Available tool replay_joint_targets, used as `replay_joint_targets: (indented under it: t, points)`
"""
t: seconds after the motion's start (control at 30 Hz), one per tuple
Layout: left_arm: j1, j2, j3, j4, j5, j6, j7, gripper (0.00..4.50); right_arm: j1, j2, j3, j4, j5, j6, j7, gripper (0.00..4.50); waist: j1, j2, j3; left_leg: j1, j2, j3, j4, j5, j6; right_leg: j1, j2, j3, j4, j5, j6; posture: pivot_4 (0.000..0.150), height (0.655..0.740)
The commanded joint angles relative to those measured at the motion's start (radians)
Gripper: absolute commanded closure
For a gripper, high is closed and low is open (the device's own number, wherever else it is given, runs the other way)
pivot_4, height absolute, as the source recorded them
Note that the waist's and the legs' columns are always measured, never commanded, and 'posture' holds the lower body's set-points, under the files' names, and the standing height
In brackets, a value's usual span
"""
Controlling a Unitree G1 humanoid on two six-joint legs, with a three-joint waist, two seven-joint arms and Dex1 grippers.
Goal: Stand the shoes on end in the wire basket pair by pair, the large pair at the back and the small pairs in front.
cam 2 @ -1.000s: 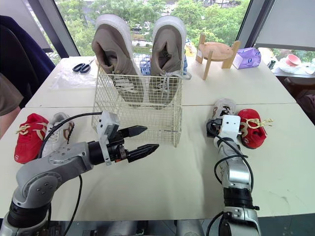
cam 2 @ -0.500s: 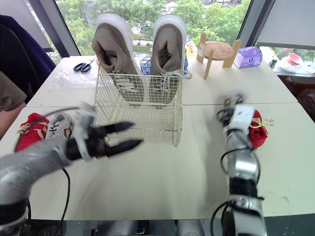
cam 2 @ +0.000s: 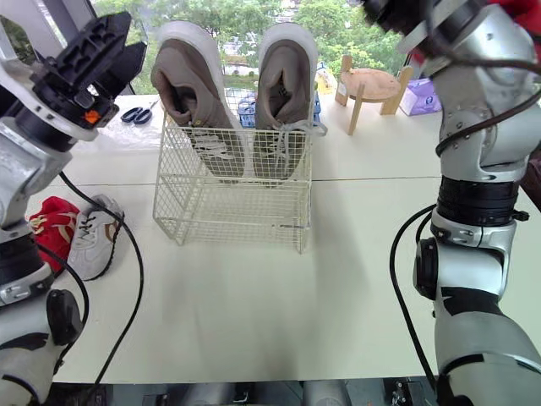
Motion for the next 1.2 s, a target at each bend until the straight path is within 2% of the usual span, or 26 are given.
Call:
replay_joint_targets:
  t: [0.03,0.13,0.3,0.43,0.7,0.9,1.2]
  points:
    - [-0.010,0.045,0.030,-0.027,-0.079,0.029,-0.025,0.00,0.001,-0.006,0.063,-0.083,-0.012,-0.036,0.121,2.87,0.003,-0.001,0.000,0.000,-0.001,0.000,0.000,0.000,0.000,0.000,-0.001,0.000,0.000,0.000,0.000,0.150,0.7400]
    - [-0.005,0.089,0.026,-0.034,-0.139,0.053,-0.010,0.00,0.032,0.002,0.123,-0.113,-0.053,-0.087,0.197,2.87,0.001,-0.002,0.001,0.000,-0.001,0.000,0.000,0.000,0.000,0.000,-0.003,0.000,0.000,0.000,0.000,0.150,0.7400]
    - [-0.022,0.138,0.007,-0.020,-0.184,0.069,-0.001,0.00,0.038,0.026,0.140,-0.091,-0.074,-0.129,0.244,2.87,0.002,-0.002,0.001,-0.001,-0.002,0.000,0.000,0.001,-0.001,-0.001,-0.003,0.000,0.000,0.000,0.000,0.150,0.7400]
    - [-0.040,0.170,-0.027,-0.024,-0.194,0.108,-0.036,0.00,0.045,0.039,0.164,-0.052,-0.133,-0.198,0.278,2.87,0.000,-0.002,0.001,-0.001,-0.002,0.000,0.000,0.001,-0.002,-0.001,-0.004,0.000,0.000,0.000,0.000,0.150,0.7400]
    - [-0.031,0.206,-0.021,-0.006,-0.163,0.118,-0.085,0.00,0.039,0.051,0.145,-0.001,-0.156,-0.223,0.281,2.87,0.001,-0.002,0.001,-0.001,-0.002,0.000,0.000,0.001,-0.002,-0.001,-0.004,0.000,0.000,0.000,0.000,0.150,0.7400]
    - [-0.038,0.197,-0.030,0.002,-0.140,0.110,-0.102,0.00,0.048,0.029,0.095,-0.023,-0.125,-0.151,0.245,2.87,0.000,-0.002,0.001,-0.001,-0.002,0.000,0.000,0.001,-0.002,-0.001,-0.004,0.000,0.000,0.000,0.000,0.150,0.7400]
    - [0.007,0.167,-0.017,-0.022,-0.123,0.090,-0.100,0.00,0.095,-0.140,-0.179,-0.044,0.029,0.167,0.068,2.87,0.005,-0.003,0.001,-0.002,-0.002,0.000,0.000,0.001,-0.002,-0.001,-0.007,0.000,-0.001,0.000,0.000,0.150,0.7400]
